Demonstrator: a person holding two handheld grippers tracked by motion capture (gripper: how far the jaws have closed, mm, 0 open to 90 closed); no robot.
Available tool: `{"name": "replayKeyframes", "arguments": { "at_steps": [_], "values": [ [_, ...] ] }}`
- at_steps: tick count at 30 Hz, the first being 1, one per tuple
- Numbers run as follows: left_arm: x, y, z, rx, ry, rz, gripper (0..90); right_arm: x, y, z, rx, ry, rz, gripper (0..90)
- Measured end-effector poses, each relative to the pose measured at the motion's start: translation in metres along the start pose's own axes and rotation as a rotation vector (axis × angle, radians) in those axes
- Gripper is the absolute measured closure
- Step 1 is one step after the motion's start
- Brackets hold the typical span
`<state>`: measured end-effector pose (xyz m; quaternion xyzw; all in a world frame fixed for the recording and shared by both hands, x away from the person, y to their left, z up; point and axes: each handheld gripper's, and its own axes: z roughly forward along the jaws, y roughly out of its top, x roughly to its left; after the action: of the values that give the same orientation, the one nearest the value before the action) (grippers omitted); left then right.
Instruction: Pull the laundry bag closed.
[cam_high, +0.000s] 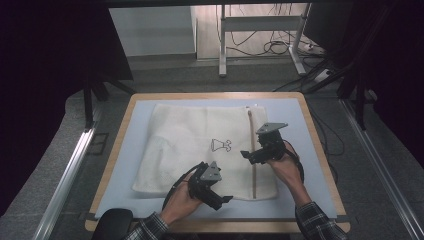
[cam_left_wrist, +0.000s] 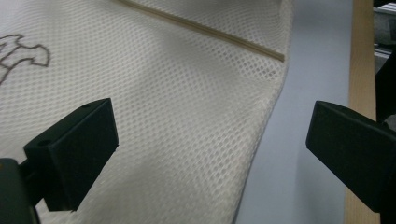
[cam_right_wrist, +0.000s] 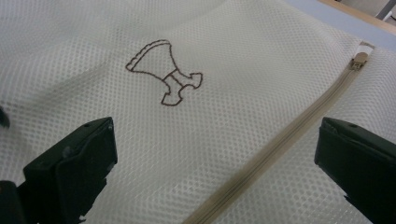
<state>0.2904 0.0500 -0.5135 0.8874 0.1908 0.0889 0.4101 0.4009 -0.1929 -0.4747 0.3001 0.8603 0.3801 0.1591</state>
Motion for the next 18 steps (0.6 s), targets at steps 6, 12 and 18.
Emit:
{"name": "replayKeyframes", "arguments": {
  "at_steps": [6, 12, 18],
  "values": [
    [0.005, -0.005, -0.01, -0.032, 0.019, -0.043, 2.2, 0.012, -0.005, -0.007, -0.011, 0.01, -0.014, 0.0],
    [0.011, -0.011, -0.022, -0.035, 0.041, -0.053, 2.2, 0.021, -0.01, -0.017, -0.037, 0.016, -0.013, 0.0],
    [0.014, -0.018, -0.032, -0.052, 0.061, -0.072, 2.3, 0.032, -0.021, -0.022, -0.048, 0.037, -0.014, 0.0]
  ]
}}
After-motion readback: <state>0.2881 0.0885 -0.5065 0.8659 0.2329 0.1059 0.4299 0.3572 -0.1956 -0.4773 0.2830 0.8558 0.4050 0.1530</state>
